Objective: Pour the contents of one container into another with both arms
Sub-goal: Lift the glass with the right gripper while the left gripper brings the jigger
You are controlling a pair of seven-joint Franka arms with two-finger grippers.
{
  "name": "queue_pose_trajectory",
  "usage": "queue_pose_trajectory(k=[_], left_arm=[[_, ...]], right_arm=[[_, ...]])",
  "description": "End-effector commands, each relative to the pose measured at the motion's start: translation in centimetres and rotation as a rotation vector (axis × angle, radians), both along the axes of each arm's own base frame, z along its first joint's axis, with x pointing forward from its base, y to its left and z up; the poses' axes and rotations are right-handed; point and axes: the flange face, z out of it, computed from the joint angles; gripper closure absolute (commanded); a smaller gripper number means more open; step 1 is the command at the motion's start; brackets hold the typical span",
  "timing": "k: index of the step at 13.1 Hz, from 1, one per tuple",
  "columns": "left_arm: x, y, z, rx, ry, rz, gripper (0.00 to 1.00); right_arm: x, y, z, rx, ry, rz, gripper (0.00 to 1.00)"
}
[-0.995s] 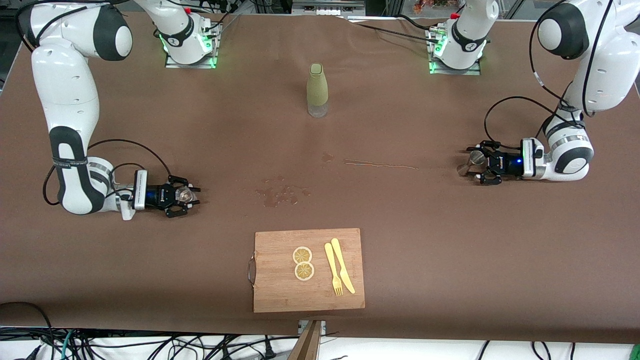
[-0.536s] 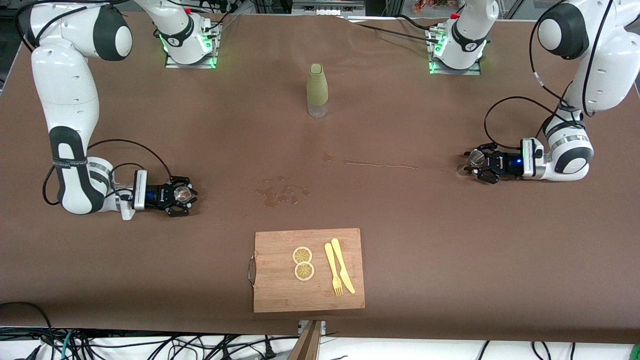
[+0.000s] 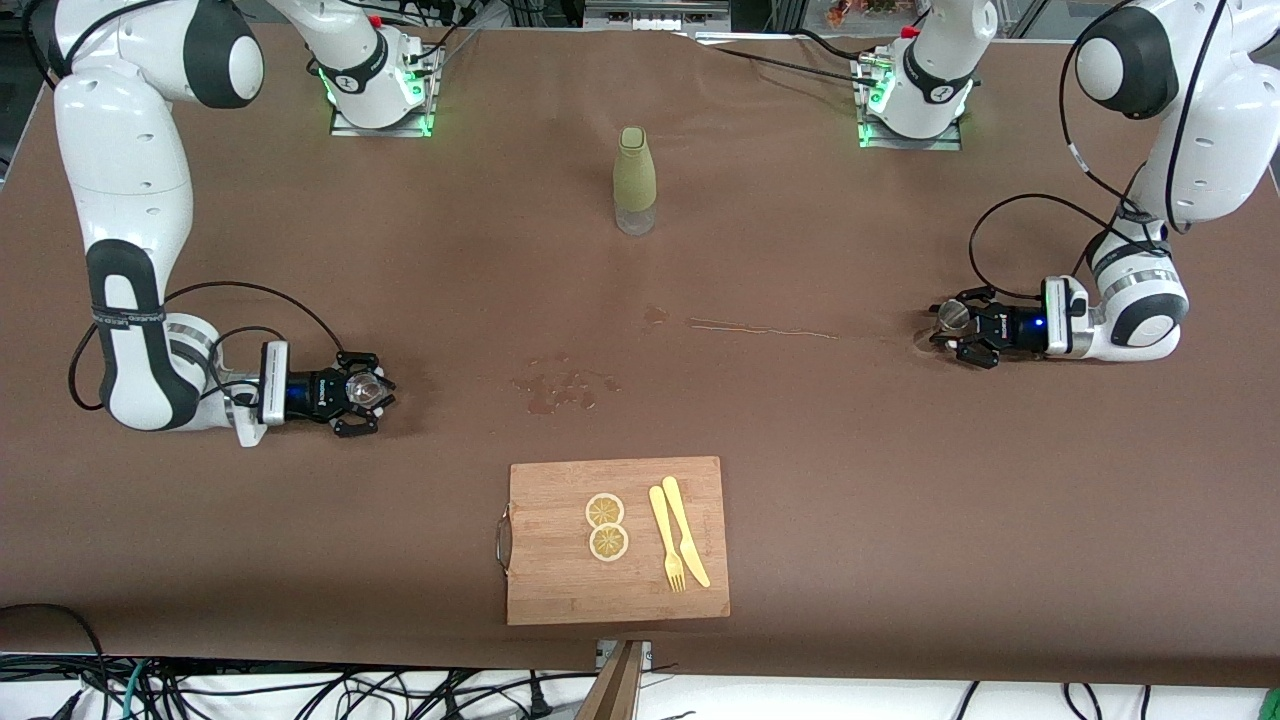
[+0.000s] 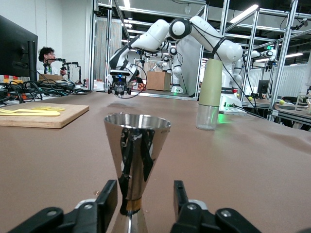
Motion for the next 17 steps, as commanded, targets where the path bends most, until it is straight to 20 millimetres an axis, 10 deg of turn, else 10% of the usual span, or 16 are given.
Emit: queue_pose_trajectory(k=[1,4,12,17], left_arm=[[-0.9,-0.1,-0.6,0.007,-0.180,-0.002,0.56],[-1.2,0.1,-1.1,0.015,-0.173,0.002,1.00],[-0.5,0.3,-1.4,0.042,-0.239,-0.012,1.00],[2.4,-2.9,1.9,0.027,-0.211,-0.054,1.00]], right_arm=[[0.8,1.7,4.7,0.004,0.021,-0.002,0.79],[2.1,4.5,12.6,-0.037,-0.006,-0.017,0.79],[1.1,11.3,23.1,-0.115,0.056,-0.079,0.78],[0.9,15.6,24.9,-0.177,0.084,-0.116,0.78]])
